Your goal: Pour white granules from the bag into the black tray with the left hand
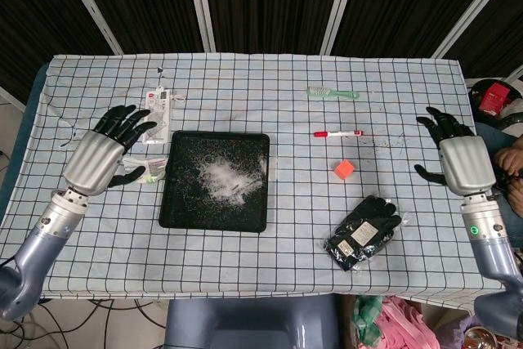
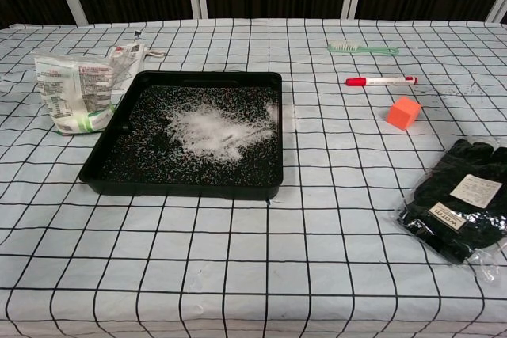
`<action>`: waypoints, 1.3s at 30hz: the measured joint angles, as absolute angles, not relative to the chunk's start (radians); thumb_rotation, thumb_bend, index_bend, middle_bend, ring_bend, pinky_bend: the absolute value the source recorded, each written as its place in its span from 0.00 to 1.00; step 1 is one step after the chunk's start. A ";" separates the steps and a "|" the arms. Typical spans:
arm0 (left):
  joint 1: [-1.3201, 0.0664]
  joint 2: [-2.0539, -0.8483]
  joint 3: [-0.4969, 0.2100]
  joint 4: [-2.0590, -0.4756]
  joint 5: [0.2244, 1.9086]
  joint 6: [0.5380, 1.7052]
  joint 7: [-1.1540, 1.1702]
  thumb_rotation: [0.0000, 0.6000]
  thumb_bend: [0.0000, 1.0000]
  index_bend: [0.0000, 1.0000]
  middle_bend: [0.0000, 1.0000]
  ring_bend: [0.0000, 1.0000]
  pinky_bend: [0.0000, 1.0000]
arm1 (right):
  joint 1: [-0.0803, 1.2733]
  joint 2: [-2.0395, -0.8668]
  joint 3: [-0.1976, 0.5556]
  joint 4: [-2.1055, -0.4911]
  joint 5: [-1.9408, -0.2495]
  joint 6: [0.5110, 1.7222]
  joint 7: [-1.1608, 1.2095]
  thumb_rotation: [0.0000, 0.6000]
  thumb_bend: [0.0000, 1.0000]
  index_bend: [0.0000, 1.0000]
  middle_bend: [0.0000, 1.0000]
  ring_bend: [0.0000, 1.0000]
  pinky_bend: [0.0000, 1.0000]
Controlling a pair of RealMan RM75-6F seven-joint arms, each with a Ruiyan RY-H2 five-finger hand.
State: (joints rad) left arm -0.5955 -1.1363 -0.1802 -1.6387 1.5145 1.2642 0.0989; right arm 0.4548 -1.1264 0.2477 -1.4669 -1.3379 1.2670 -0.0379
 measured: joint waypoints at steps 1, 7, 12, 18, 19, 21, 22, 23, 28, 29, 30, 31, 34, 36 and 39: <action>-0.594 -1.138 -0.177 -1.637 1.518 1.265 0.099 1.00 0.20 0.18 0.10 0.04 0.11 | 0.453 -1.127 0.248 -1.469 -1.336 1.268 -0.036 1.00 0.12 0.18 0.10 0.14 0.31; -0.588 -1.144 -0.168 -1.629 1.520 1.263 0.095 1.00 0.20 0.18 0.09 0.04 0.11 | 0.450 -1.119 0.241 -1.474 -1.338 1.262 -0.044 1.00 0.12 0.18 0.10 0.14 0.31; -0.576 -1.143 -0.166 -1.625 1.491 1.260 0.099 1.00 0.20 0.16 0.09 0.04 0.11 | 0.446 -1.118 0.244 -1.490 -1.337 1.273 -0.048 1.00 0.12 0.18 0.10 0.14 0.31; -0.534 -1.150 -0.154 -1.611 1.440 1.266 0.024 1.00 0.19 0.12 0.09 0.04 0.11 | 0.436 -1.118 0.239 -1.489 -1.328 1.279 -0.070 1.00 0.12 0.18 0.10 0.14 0.31; -0.520 -1.152 -0.149 -1.605 1.435 1.270 -0.006 1.00 0.19 0.12 0.09 0.04 0.11 | 0.433 -1.117 0.238 -1.489 -1.325 1.281 -0.070 1.00 0.12 0.18 0.10 0.14 0.31; -0.498 -1.157 -0.138 -1.593 1.429 1.278 -0.052 1.00 0.19 0.11 0.08 0.03 0.11 | 0.425 -1.117 0.238 -1.485 -1.318 1.285 -0.069 1.00 0.12 0.18 0.10 0.14 0.31; -0.483 -1.161 -0.129 -1.580 1.427 1.284 -0.083 1.00 0.19 0.11 0.08 0.03 0.11 | 0.422 -1.116 0.237 -1.483 -1.315 1.287 -0.069 1.00 0.12 0.18 0.10 0.14 0.31; -0.472 -1.165 -0.122 -1.568 1.427 1.288 -0.104 1.00 0.19 0.11 0.08 0.03 0.11 | 0.420 -1.116 0.237 -1.481 -1.313 1.289 -0.069 1.00 0.12 0.18 0.10 0.14 0.31; -0.427 -1.197 -0.084 -1.479 1.439 1.307 -0.207 1.00 0.19 0.11 0.08 0.03 0.11 | 0.396 -1.114 0.227 -1.475 -1.305 1.299 -0.065 1.00 0.12 0.18 0.10 0.14 0.31; -0.420 -1.204 -0.079 -1.460 1.444 1.311 -0.227 1.00 0.19 0.10 0.08 0.03 0.11 | 0.389 -1.112 0.222 -1.478 -1.303 1.300 -0.063 1.00 0.11 0.18 0.10 0.14 0.31; -0.414 -1.213 -0.074 -1.440 1.449 1.317 -0.246 1.00 0.19 0.10 0.08 0.03 0.11 | 0.378 -1.109 0.215 -1.484 -1.299 1.302 -0.062 1.00 0.11 0.18 0.10 0.14 0.31; -0.405 -1.226 -0.069 -1.412 1.456 1.326 -0.271 1.00 0.19 0.10 0.08 0.03 0.11 | 0.369 -1.105 0.209 -1.491 -1.294 1.302 -0.064 1.00 0.11 0.18 0.10 0.14 0.31; -0.380 -1.264 -0.059 -1.333 1.468 1.357 -0.322 1.00 0.19 0.10 0.08 0.03 0.11 | 0.334 -1.093 0.189 -1.527 -1.277 1.312 -0.083 1.00 0.12 0.18 0.10 0.14 0.31; -0.364 -1.287 -0.054 -1.287 1.471 1.373 -0.356 1.00 0.19 0.09 0.06 0.02 0.10 | 0.306 -1.089 0.175 -1.550 -1.269 1.331 -0.096 1.00 0.11 0.18 0.10 0.14 0.31; -0.340 -1.314 -0.046 -1.228 1.470 1.384 -0.416 1.00 0.16 0.08 0.03 0.00 0.04 | 0.250 -1.095 0.142 -1.577 -1.269 1.384 -0.099 1.00 0.11 0.18 0.10 0.14 0.31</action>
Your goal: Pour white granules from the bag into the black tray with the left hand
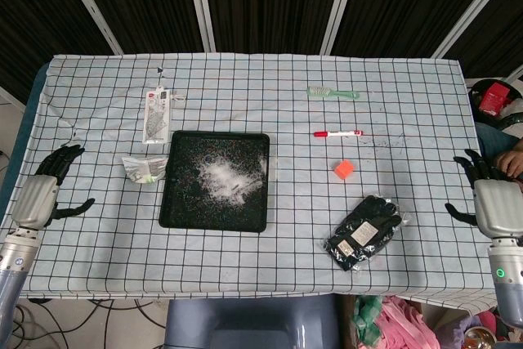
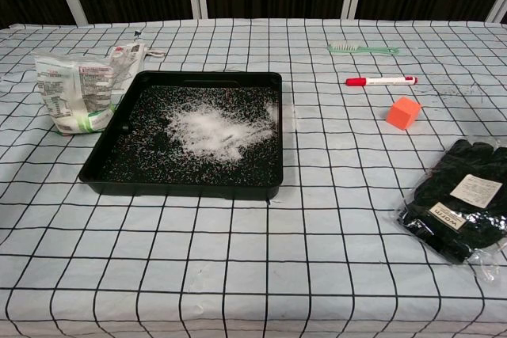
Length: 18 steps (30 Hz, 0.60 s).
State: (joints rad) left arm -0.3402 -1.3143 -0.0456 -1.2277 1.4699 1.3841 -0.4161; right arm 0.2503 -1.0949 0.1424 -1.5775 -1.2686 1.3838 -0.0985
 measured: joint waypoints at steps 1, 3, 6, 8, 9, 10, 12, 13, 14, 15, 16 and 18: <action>-0.334 -1.323 -0.042 -1.206 1.469 1.384 -0.440 1.00 0.15 0.07 0.02 0.00 0.03 | 0.233 -1.101 0.132 -1.580 -1.272 1.402 -0.097 1.00 0.12 0.18 0.10 0.14 0.31; -0.326 -1.335 -0.036 -1.173 1.470 1.381 -0.478 1.00 0.14 0.07 0.02 0.00 0.03 | 0.191 -1.125 0.104 -1.575 -1.287 1.448 -0.093 1.00 0.11 0.18 0.10 0.14 0.31; -0.314 -1.359 -0.031 -1.116 1.469 1.377 -0.533 1.00 0.13 0.06 0.01 0.00 0.03 | 0.143 -1.171 0.069 -1.546 -1.311 1.497 -0.085 1.00 0.12 0.18 0.10 0.14 0.31; -0.309 -1.380 -0.034 -1.077 1.462 1.368 -0.566 1.00 0.13 0.06 0.01 0.00 0.05 | 0.124 -1.194 0.058 -1.523 -1.323 1.515 -0.080 1.00 0.12 0.18 0.10 0.14 0.31; -0.308 -1.388 -0.035 -1.061 1.458 1.361 -0.579 1.00 0.13 0.06 0.01 0.00 0.05 | 0.116 -1.207 0.054 -1.508 -1.328 1.520 -0.077 1.00 0.12 0.18 0.10 0.14 0.31; -0.310 -1.400 -0.037 -1.039 1.454 1.348 -0.594 1.00 0.13 0.06 0.02 0.00 0.06 | 0.112 -1.213 0.054 -1.497 -1.335 1.523 -0.077 1.00 0.12 0.18 0.10 0.14 0.31; -0.321 -1.418 -0.043 -1.007 1.446 1.317 -0.609 1.00 0.13 0.07 0.03 0.00 0.08 | 0.108 -1.217 0.054 -1.492 -1.341 1.530 -0.080 1.00 0.12 0.18 0.10 0.14 0.31; -0.332 -1.436 -0.049 -0.983 1.441 1.290 -0.619 1.00 0.13 0.07 0.03 0.00 0.09 | 0.104 -1.218 0.056 -1.492 -1.348 1.537 -0.082 1.00 0.12 0.18 0.10 0.14 0.31; -0.341 -1.451 -0.053 -0.960 1.438 1.271 -0.628 1.00 0.14 0.07 0.03 0.00 0.09 | 0.101 -1.219 0.059 -1.492 -1.352 1.542 -0.083 1.00 0.12 0.18 0.10 0.14 0.31; -0.352 -1.467 -0.057 -0.934 1.436 1.255 -0.642 1.00 0.14 0.07 0.03 0.00 0.09 | 0.098 -1.219 0.062 -1.492 -1.354 1.546 -0.085 1.00 0.12 0.18 0.10 0.14 0.31; -0.367 -1.488 -0.062 -0.897 1.435 1.233 -0.667 1.00 0.14 0.07 0.03 0.00 0.09 | 0.095 -1.219 0.066 -1.493 -1.356 1.549 -0.085 1.00 0.12 0.18 0.10 0.14 0.31; -0.393 -1.520 -0.066 -0.845 1.437 1.195 -0.713 1.00 0.14 0.07 0.04 0.00 0.09 | 0.092 -1.219 0.071 -1.495 -1.357 1.550 -0.082 1.00 0.12 0.18 0.10 0.14 0.31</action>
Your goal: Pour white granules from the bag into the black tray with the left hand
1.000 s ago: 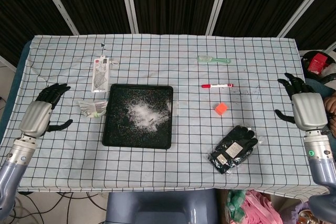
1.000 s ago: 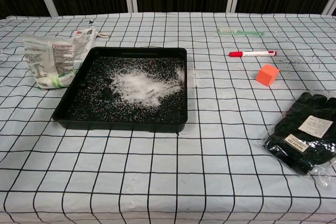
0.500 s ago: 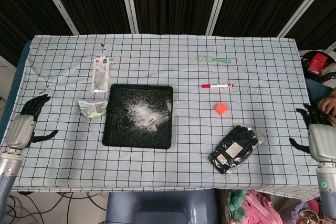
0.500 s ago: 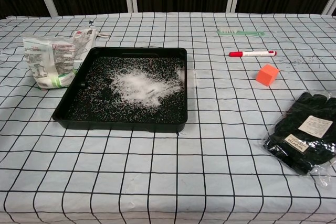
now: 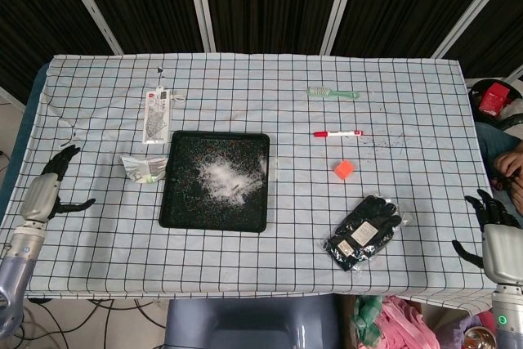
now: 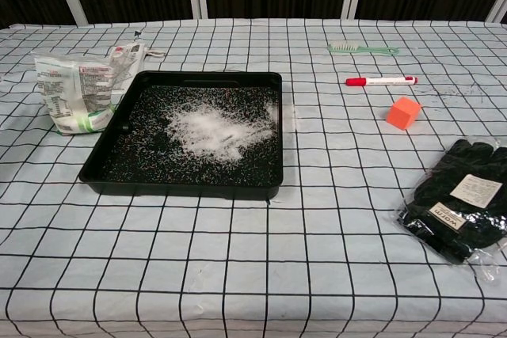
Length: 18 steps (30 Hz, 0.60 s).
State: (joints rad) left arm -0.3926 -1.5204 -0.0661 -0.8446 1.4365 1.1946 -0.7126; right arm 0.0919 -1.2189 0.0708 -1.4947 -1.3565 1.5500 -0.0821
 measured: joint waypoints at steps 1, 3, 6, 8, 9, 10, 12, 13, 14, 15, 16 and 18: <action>-0.412 -1.543 -0.067 -0.813 1.440 1.166 -0.742 1.00 0.14 0.07 0.04 0.00 0.09 | 0.090 -1.218 0.074 -1.495 -1.356 1.549 -0.081 1.00 0.12 0.18 0.10 0.14 0.31; -0.443 -1.575 -0.067 -0.772 1.449 1.124 -0.779 1.00 0.15 0.07 0.04 0.00 0.09 | 0.088 -1.218 0.079 -1.494 -1.356 1.548 -0.081 1.00 0.12 0.18 0.10 0.14 0.31; -0.484 -1.620 -0.060 -0.724 1.469 1.076 -0.821 1.00 0.15 0.07 0.05 0.00 0.09 | 0.084 -1.216 0.083 -1.494 -1.358 1.547 -0.081 1.00 0.11 0.18 0.10 0.14 0.31; -0.500 -1.641 -0.055 -0.708 1.481 1.061 -0.841 1.00 0.15 0.07 0.05 0.00 0.09 | 0.083 -1.216 0.085 -1.494 -1.361 1.548 -0.081 1.00 0.12 0.18 0.10 0.14 0.31; -0.504 -1.648 -0.054 -0.705 1.484 1.060 -0.850 1.00 0.15 0.07 0.05 0.00 0.09 | 0.082 -1.216 0.086 -1.494 -1.364 1.548 -0.082 1.00 0.12 0.18 0.10 0.14 0.31; -0.509 -1.655 -0.054 -0.703 1.486 1.059 -0.862 1.00 0.15 0.07 0.05 0.00 0.09 | 0.082 -1.216 0.086 -1.494 -1.369 1.549 -0.083 1.00 0.11 0.18 0.10 0.14 0.31; -0.518 -1.669 -0.055 -0.699 1.488 1.056 -0.879 1.00 0.15 0.08 0.06 0.00 0.10 | 0.080 -1.217 0.087 -1.494 -1.377 1.550 -0.086 1.00 0.11 0.18 0.10 0.14 0.31; -0.525 -1.676 -0.057 -0.694 1.488 1.051 -0.888 1.00 0.16 0.08 0.06 0.00 0.10 | 0.079 -1.216 0.088 -1.494 -1.378 1.550 -0.087 1.00 0.11 0.18 0.10 0.14 0.31; -0.530 -1.680 -0.058 -0.691 1.488 1.048 -0.893 1.00 0.17 0.09 0.07 0.00 0.11 | 0.079 -1.216 0.089 -1.495 -1.378 1.549 -0.087 1.00 0.11 0.18 0.10 0.14 0.31; -0.533 -1.683 -0.060 -0.688 1.488 1.044 -0.898 1.00 0.19 0.09 0.07 0.00 0.11 | 0.078 -1.216 0.091 -1.495 -1.377 1.548 -0.086 1.00 0.11 0.18 0.10 0.14 0.31; -0.538 -1.687 -0.062 -0.684 1.486 1.036 -0.905 1.00 0.20 0.09 0.07 0.00 0.11 | 0.077 -1.215 0.092 -1.495 -1.376 1.546 -0.084 1.00 0.11 0.18 0.10 0.14 0.31; -0.548 -1.694 -0.064 -0.678 1.484 1.019 -0.918 1.00 0.21 0.09 0.08 0.01 0.12 | 0.075 -1.214 0.096 -1.495 -1.372 1.543 -0.081 1.00 0.11 0.18 0.10 0.14 0.31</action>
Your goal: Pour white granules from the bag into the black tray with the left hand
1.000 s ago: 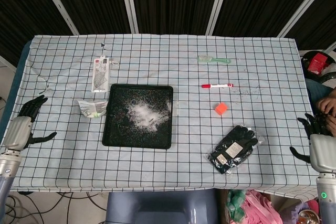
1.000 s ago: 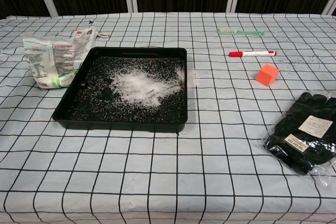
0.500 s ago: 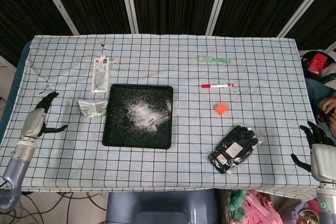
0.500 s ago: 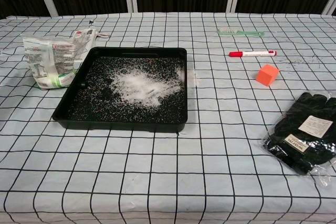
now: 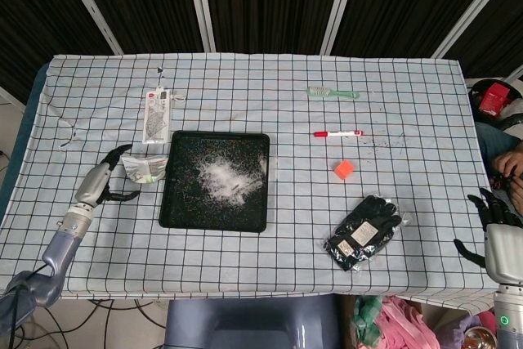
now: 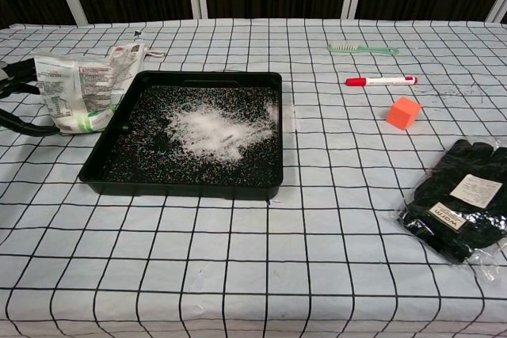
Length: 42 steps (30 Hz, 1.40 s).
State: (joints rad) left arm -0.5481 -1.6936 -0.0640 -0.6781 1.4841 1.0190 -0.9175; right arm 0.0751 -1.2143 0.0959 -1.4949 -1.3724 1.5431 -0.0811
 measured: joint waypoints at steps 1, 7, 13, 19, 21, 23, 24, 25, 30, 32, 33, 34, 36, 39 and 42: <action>-0.557 -1.699 -0.065 -0.673 1.483 1.006 -0.926 1.00 0.21 0.09 0.08 0.02 0.13 | 0.074 -1.214 0.098 -1.495 -1.371 1.541 -0.080 1.00 0.12 0.18 0.10 0.14 0.31; -0.590 -1.734 -0.064 -0.635 1.483 0.960 -0.943 1.00 0.22 0.10 0.11 0.04 0.16 | 0.073 -1.215 0.103 -1.493 -1.369 1.530 -0.081 1.00 0.11 0.18 0.10 0.14 0.31; -0.605 -1.767 -0.063 -0.597 1.487 0.959 -0.944 1.00 0.27 0.13 0.15 0.08 0.19 | 0.072 -1.215 0.107 -1.492 -1.366 1.518 -0.082 1.00 0.11 0.18 0.10 0.14 0.31; -0.619 -1.800 -0.062 -0.563 1.492 0.966 -0.939 1.00 0.31 0.16 0.19 0.13 0.24 | 0.076 -1.222 0.105 -1.487 -1.367 1.499 -0.086 1.00 0.12 0.18 0.10 0.14 0.31; -0.622 -1.809 -0.062 -0.553 1.492 0.968 -0.943 1.00 0.32 0.16 0.20 0.14 0.25 | 0.078 -1.226 0.105 -1.485 -1.367 1.493 -0.092 1.00 0.12 0.18 0.10 0.14 0.31; -0.622 -1.819 -0.063 -0.540 1.492 0.977 -0.947 1.00 0.33 0.17 0.22 0.15 0.26 | 0.078 -1.229 0.105 -1.483 -1.367 1.491 -0.097 1.00 0.12 0.18 0.10 0.14 0.31; -0.622 -1.823 -0.063 -0.534 1.492 0.981 -0.948 1.00 0.34 0.18 0.23 0.17 0.27 | 0.078 -1.229 0.106 -1.483 -1.367 1.490 -0.098 1.00 0.12 0.18 0.10 0.14 0.31; -0.621 -1.828 -0.063 -0.525 1.492 0.984 -0.950 1.00 0.35 0.19 0.24 0.17 0.28 | 0.078 -1.230 0.107 -1.483 -1.367 1.490 -0.098 1.00 0.12 0.18 0.10 0.14 0.31; -0.617 -1.846 -0.065 -0.495 1.489 1.000 -0.953 1.00 0.44 0.23 0.30 0.25 0.38 | 0.076 -1.231 0.109 -1.484 -1.363 1.487 -0.101 1.00 0.11 0.18 0.10 0.14 0.31; -0.614 -1.855 -0.066 -0.482 1.487 1.004 -0.948 1.00 0.48 0.25 0.32 0.29 0.43 | 0.076 -1.231 0.110 -1.485 -1.361 1.484 -0.102 1.00 0.11 0.18 0.10 0.14 0.31; -0.614 -1.859 -0.067 -0.475 1.485 1.005 -0.945 1.00 0.49 0.25 0.33 0.29 0.45 | 0.076 -1.232 0.111 -1.485 -1.360 1.483 -0.103 1.00 0.11 0.18 0.10 0.14 0.31; -0.613 -1.865 -0.069 -0.465 1.482 1.005 -0.938 1.00 0.50 0.25 0.33 0.30 0.46 | 0.076 -1.232 0.111 -1.486 -1.360 1.482 -0.104 1.00 0.11 0.18 0.10 0.14 0.31; -0.613 -1.873 -0.071 -0.448 1.478 1.004 -0.924 1.00 0.51 0.25 0.33 0.30 0.46 | 0.076 -1.232 0.111 -1.488 -1.358 1.479 -0.108 1.00 0.12 0.18 0.10 0.14 0.31; -0.613 -1.893 -0.076 -0.418 1.471 1.005 -0.894 1.00 0.51 0.26 0.33 0.30 0.46 | 0.075 -1.231 0.113 -1.491 -1.354 1.477 -0.112 1.00 0.11 0.18 0.10 0.14 0.31; -0.617 -1.905 -0.083 -0.404 1.465 1.006 -0.884 1.00 0.53 0.28 0.35 0.31 0.47 | 0.074 -1.229 0.115 -1.496 -1.354 1.477 -0.113 1.00 0.12 0.18 0.10 0.14 0.31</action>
State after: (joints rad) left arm -0.6169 -1.9048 -0.0831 -0.4043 1.4649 1.0060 -0.8842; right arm 0.0739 -1.2292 0.1147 -1.4957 -1.3538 1.4775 -0.1133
